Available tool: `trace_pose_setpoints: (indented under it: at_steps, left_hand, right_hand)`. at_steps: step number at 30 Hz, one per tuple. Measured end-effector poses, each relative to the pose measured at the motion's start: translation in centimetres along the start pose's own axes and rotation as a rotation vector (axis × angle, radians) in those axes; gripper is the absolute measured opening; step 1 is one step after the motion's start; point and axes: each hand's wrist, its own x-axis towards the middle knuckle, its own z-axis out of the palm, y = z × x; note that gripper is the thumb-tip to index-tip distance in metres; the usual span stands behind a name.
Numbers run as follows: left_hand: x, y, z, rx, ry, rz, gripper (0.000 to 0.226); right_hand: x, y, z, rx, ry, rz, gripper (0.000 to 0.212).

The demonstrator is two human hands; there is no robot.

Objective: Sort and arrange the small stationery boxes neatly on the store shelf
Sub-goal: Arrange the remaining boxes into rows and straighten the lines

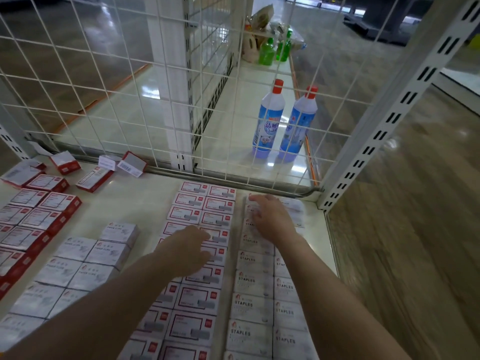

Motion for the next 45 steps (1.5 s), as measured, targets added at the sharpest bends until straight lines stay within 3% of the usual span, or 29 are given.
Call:
trace_pose_setpoints:
  at_steps: [10,26,31,39,45]
  left_hand:
    - [-3.1,-5.4,-4.6,-0.05,0.04,-0.018,0.036]
    - [-5.8,-23.2,-13.2,0.008,0.116,-0.131,0.032]
    - [-5.2,-27.5,-13.6,0.021,0.14,-0.144,0.032]
    - [-3.3,-30.3,-13.2,-0.008,0.003,-0.127,0.017]
    - [-3.2,-30.1,-13.2,0.04,0.034,-0.021,0.027]
  right_hand:
    - [-2.1,-6.5,0.8,0.0,0.042,0.014,0.041]
    - [-1.1,-21.2,8.4,0.068,-0.014,0.053,0.035]
    - [0.2,-24.0,11.0,0.099,0.035,0.094,0.031]
    - [1.2,-26.5,11.8,0.053,0.053,0.152,0.033]
    - [3.2,-27.7,11.6,0.079,0.089,0.183,0.04]
